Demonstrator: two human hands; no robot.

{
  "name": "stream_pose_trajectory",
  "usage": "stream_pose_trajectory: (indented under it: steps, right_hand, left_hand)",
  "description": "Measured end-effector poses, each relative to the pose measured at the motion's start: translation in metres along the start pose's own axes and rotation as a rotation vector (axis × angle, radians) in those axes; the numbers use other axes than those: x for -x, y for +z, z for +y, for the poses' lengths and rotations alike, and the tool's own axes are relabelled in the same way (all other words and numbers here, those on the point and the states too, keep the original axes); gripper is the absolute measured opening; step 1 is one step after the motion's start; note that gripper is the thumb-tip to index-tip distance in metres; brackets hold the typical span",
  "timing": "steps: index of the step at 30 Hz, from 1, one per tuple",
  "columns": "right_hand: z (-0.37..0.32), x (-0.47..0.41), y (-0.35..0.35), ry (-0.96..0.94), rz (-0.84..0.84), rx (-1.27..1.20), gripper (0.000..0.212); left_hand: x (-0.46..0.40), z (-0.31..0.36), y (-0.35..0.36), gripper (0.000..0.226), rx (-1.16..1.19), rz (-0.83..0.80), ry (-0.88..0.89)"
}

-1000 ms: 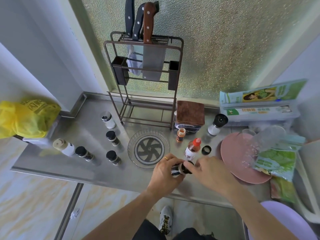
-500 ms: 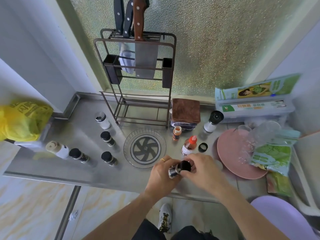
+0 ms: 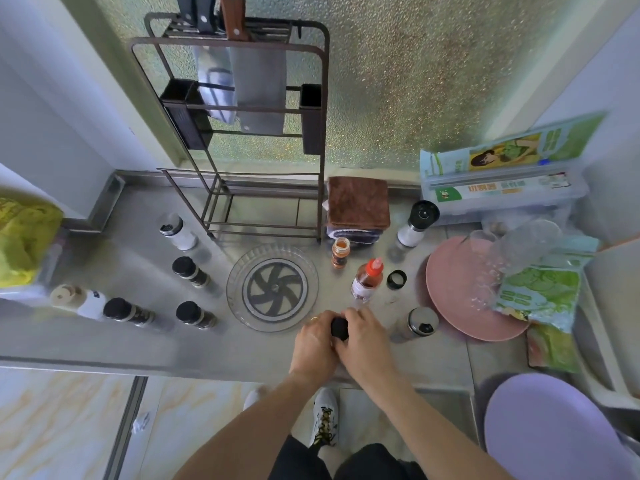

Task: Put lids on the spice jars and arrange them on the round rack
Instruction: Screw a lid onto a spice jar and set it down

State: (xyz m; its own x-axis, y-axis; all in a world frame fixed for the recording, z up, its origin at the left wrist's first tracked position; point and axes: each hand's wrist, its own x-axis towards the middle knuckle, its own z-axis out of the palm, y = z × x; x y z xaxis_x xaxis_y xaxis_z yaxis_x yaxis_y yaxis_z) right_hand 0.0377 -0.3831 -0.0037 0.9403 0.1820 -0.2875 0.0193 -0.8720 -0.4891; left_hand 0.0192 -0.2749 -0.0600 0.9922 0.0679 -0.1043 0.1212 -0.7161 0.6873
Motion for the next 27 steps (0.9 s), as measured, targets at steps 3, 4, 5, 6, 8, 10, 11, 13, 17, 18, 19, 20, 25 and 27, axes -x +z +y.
stream_pose_trajectory:
  steps: [3, 4, 5, 6, 8, 10, 11, 13, 17, 18, 19, 20, 25, 27]
  right_hand:
    - [0.004, 0.000, 0.002, 0.002, -0.021, -0.038, 0.038]
    - [0.006, 0.001, 0.000, -0.003, -0.026, -0.052, 0.041]
    - [0.008, 0.002, -0.002, -0.008, -0.032, -0.066, 0.045]
    - [0.011, 0.004, -0.006, -0.008, -0.037, -0.077, 0.049]
    - [0.022, 0.004, -0.017, 0.004, -0.036, -0.076, 0.051]
    - [0.037, 0.000, -0.032, 0.030, 0.010, -0.045, 0.043]
    - [0.048, -0.008, -0.040, 0.041, 0.053, -0.010, 0.039]
    - [0.064, -0.028, -0.058, 0.050, 0.108, 0.084, 0.035]
    - [0.083, -0.080, -0.079, 0.057, 0.055, 0.239, 0.037]
    - [0.085, -0.092, -0.077, 0.043, 0.014, 0.280, 0.041]
    - [0.088, -0.104, -0.074, 0.030, -0.032, 0.335, 0.044]
    - [0.089, -0.113, -0.069, 0.017, -0.072, 0.400, 0.046]
    - [0.095, -0.140, -0.048, -0.013, -0.187, 0.574, 0.042]
    - [0.098, -0.144, -0.042, -0.015, -0.203, 0.593, 0.041]
  left_hand:
    - [-0.003, -0.006, 0.005, 0.024, 0.007, -0.026, 0.000]
    - [-0.003, -0.008, 0.006, 0.026, -0.001, -0.050, 0.000]
    - [-0.004, -0.009, 0.006, 0.032, -0.019, -0.076, 0.007]
    - [-0.004, -0.011, 0.005, 0.041, -0.047, -0.111, 0.011]
    - [-0.002, -0.012, -0.002, 0.061, -0.070, -0.183, 0.004]
    - [-0.005, -0.010, -0.015, 0.071, -0.081, -0.221, -0.024]
    - [-0.012, -0.008, -0.023, 0.071, -0.086, -0.202, -0.039]
    - [-0.031, -0.004, -0.038, 0.064, -0.090, -0.106, -0.048]
    - [-0.090, 0.014, -0.048, 0.060, -0.132, -0.029, 0.000]
    - [-0.104, 0.018, -0.047, 0.062, -0.161, -0.036, 0.027]
    - [-0.117, 0.021, -0.045, 0.066, -0.195, -0.049, 0.050]
    - [-0.128, 0.023, -0.042, 0.069, -0.234, -0.073, 0.059]
    - [-0.160, 0.023, -0.028, 0.069, -0.372, -0.194, 0.092]
    - [-0.165, 0.020, -0.023, 0.056, -0.370, -0.203, 0.105]
